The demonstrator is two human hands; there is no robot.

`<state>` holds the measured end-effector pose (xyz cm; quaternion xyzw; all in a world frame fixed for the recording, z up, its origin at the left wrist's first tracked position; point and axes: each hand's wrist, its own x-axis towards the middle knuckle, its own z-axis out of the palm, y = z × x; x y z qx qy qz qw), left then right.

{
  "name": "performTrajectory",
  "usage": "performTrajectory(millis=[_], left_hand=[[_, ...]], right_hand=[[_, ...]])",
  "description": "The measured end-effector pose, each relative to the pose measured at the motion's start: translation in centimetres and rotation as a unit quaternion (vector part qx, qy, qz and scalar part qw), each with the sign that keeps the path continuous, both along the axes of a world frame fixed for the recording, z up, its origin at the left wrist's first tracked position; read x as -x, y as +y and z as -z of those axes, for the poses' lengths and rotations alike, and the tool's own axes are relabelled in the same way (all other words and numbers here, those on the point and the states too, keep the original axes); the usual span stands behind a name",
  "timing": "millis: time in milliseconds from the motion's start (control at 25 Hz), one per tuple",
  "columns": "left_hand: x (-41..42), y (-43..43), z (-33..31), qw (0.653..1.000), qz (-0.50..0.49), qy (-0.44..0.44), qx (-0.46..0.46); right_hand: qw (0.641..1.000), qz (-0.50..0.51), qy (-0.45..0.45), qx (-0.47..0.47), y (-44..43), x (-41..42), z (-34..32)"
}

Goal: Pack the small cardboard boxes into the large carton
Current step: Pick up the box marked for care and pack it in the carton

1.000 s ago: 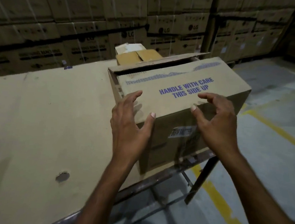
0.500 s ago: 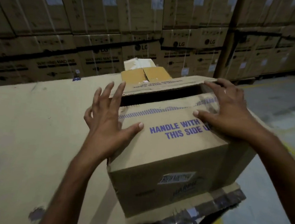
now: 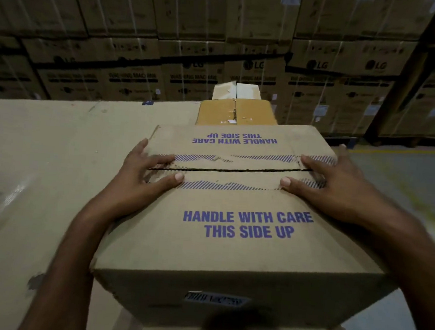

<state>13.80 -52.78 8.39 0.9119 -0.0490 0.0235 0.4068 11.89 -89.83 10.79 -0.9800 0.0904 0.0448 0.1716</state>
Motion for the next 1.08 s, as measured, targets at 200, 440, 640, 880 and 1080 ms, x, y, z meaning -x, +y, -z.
performTrajectory(millis=[200, 440, 640, 880, 1080], left_hand=[[0.8, 0.3, 0.5, 0.994, -0.003, 0.012, 0.106], [2.0, 1.8, -0.5, 0.985, 0.029, 0.081, 0.151], [3.4, 3.0, -0.3, 0.984, 0.025, 0.031, 0.173], [5.6, 5.1, -0.5, 0.986, 0.019, 0.004, 0.168], [6.1, 6.3, -1.7, 0.995, -0.004, 0.05, 0.086]], right_hand=[[0.998, 0.036, 0.0, -0.056, -0.1, 0.4, -0.5], [0.984, 0.079, -0.023, -0.16, 1.5, 2.1, -2.0], [0.971, 0.095, -0.101, -0.193, 3.2, 5.2, -1.7], [0.969, 0.096, -0.125, -0.189, 4.2, 8.2, -1.6], [0.988, 0.056, -0.058, -0.133, 5.1, 7.5, -1.2]])
